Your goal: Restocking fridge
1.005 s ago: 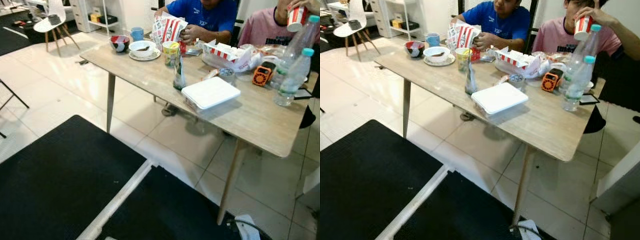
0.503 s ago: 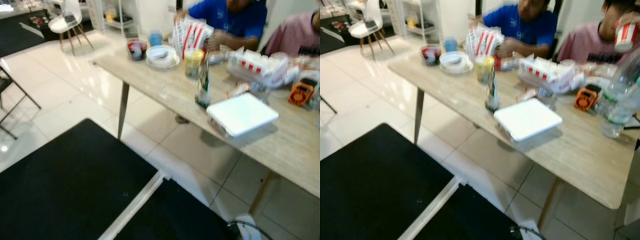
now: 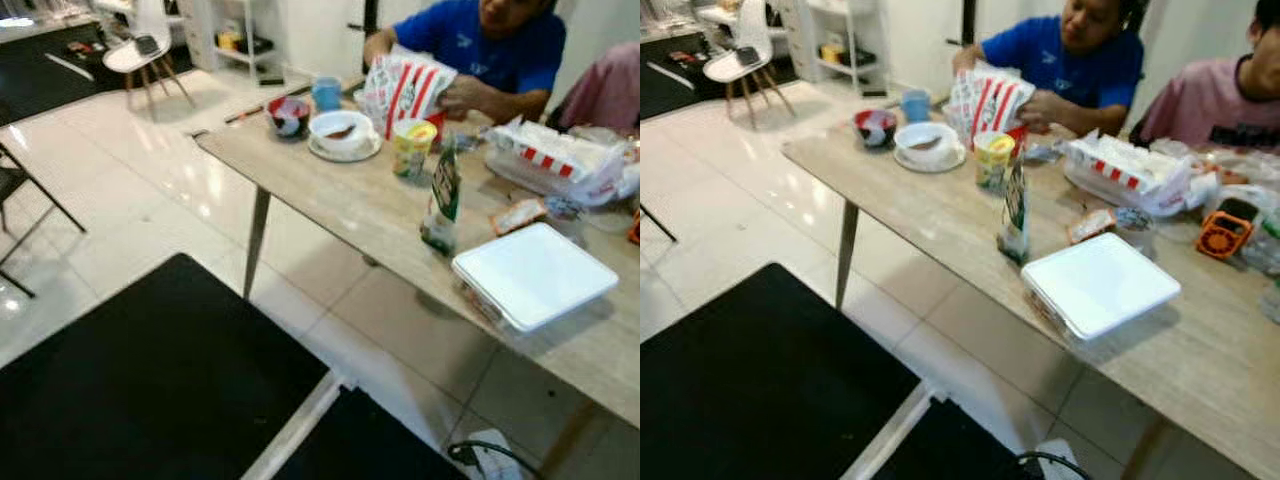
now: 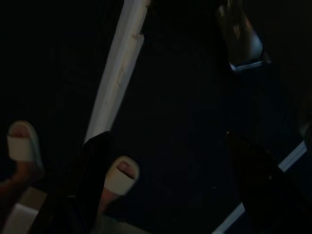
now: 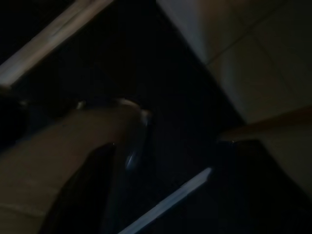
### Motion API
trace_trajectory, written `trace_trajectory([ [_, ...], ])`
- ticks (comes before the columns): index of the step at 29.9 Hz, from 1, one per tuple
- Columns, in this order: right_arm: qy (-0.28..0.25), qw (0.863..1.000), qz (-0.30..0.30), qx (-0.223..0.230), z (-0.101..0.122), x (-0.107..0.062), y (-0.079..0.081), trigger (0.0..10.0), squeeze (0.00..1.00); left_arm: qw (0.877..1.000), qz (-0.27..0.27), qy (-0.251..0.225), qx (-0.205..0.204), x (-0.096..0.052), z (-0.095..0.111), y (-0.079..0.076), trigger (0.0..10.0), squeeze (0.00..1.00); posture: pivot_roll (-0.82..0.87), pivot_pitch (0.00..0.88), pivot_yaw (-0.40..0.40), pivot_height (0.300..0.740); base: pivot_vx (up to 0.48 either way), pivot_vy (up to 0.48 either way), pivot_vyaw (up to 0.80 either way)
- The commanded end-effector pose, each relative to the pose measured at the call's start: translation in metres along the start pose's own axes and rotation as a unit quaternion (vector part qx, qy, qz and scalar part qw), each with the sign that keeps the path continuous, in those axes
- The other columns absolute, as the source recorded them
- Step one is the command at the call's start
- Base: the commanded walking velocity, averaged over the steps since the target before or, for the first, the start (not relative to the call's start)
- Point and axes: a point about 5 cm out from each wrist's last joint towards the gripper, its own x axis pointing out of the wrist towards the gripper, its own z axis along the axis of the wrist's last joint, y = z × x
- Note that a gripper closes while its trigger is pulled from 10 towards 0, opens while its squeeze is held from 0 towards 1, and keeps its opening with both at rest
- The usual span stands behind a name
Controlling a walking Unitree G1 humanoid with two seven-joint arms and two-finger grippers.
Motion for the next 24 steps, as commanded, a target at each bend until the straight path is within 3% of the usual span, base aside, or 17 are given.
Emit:
trace_trajectory([
  [1, -0.005, 1.0, 0.005, 0.0, 0.004, 0.0, -0.002, 10.0, 0.0, 1.0, -0.012, -0.001, 0.004, 0.001, 0.002, -0.006, 10.0, 0.0, -0.04, 0.028, 0.039, 0.74, 0.319, 0.0, 0.0],
  [13, -0.025, 0.999, 0.03, -0.03, 0.022, 0.0, -0.003, 10.0, 0.0, 1.0, 0.002, -0.017, -0.017, 0.001, 0.012, 0.002, 10.0, 0.0, -0.04, 0.032, 0.036, 0.74, 0.309, 0.0, 0.0],
  [15, -0.028, 0.995, 0.067, -0.061, 0.028, 0.002, 0.005, 10.0, 0.0, 1.0, 0.007, -0.017, -0.012, 0.0, 0.013, 0.003, 10.0, 0.0, -0.04, 0.03, 0.033, 0.74, 0.0, 0.0, 0.0],
  [20, -0.076, 0.987, 0.13, -0.057, 0.056, 0.002, 0.017, 10.0, 0.0, 1.0, 0.006, -0.018, -0.02, 0.001, 0.014, 0.003, 10.0, 0.0, -0.04, 0.038, 0.037, 0.74, 0.0, 0.0, 0.0],
  [24, -0.1, 0.966, 0.214, -0.104, 0.076, 0.0, 0.034, 10.0, 0.0, 1.0, 0.007, -0.018, -0.019, 0.001, 0.014, 0.003, 10.0, 0.0, -0.05, 0.028, 0.036, 0.74, 0.0, 0.0, 0.0],
])
